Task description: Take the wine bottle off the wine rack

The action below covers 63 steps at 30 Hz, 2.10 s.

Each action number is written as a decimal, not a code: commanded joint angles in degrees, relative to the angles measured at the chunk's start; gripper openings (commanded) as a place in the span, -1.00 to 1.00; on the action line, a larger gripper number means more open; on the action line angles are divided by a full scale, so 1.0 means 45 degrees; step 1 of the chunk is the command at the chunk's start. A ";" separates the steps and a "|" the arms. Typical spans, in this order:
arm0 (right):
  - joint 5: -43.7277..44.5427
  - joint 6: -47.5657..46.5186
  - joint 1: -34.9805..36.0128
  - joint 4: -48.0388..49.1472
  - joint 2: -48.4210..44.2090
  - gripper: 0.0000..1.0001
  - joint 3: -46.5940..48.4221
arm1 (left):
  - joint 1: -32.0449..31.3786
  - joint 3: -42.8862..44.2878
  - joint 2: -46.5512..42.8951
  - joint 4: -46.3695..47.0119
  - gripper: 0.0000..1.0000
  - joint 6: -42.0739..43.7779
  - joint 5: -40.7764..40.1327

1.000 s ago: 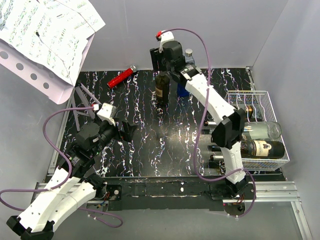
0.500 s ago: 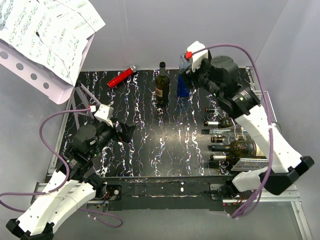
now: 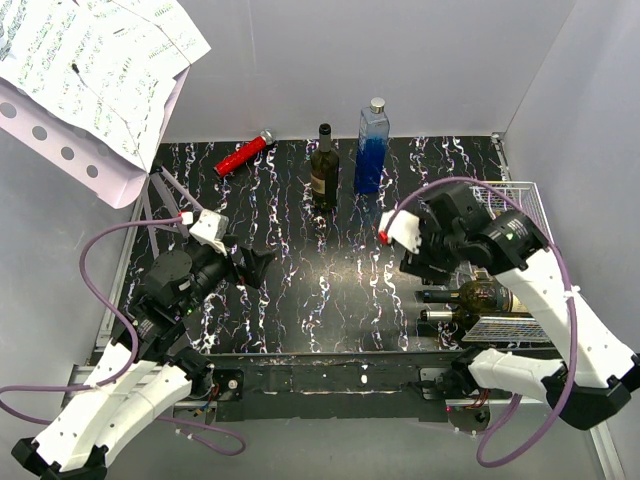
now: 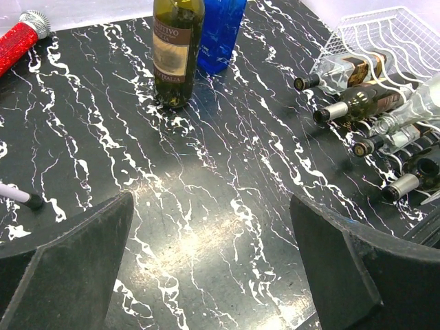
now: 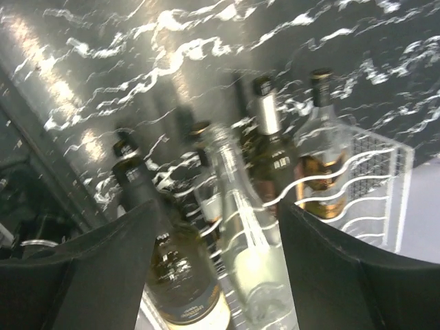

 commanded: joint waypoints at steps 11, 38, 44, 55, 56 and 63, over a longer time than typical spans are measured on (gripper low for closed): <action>0.0442 -0.1896 -0.1514 -0.0225 0.0556 0.54 -0.2390 | -0.0160 -0.0138 -0.0063 0.0093 0.96 0.0087 0.0069; 0.1478 -0.3557 -0.3761 0.2253 0.2530 0.49 -0.4557 | -0.0317 -0.0157 0.0308 0.0172 0.96 0.0146 0.0283; 0.1537 -0.3753 -0.4230 0.2917 0.2647 0.47 -0.4947 | -0.0355 -0.0177 0.0288 0.0191 0.96 0.0146 0.0264; 0.1069 -0.3871 -0.4465 0.3055 0.2413 0.11 -0.5046 | -0.0355 -0.0177 0.0211 0.0211 0.96 0.0185 0.0049; 0.1010 -0.3851 -0.4484 0.3035 0.2375 0.01 -0.5007 | -0.0355 -0.0177 0.0210 0.0211 0.96 0.0185 0.0049; 0.0951 -0.3792 -0.4465 0.2645 0.1789 -0.87 -0.4305 | -0.0355 -0.0177 0.0230 0.0191 0.96 0.0204 0.0010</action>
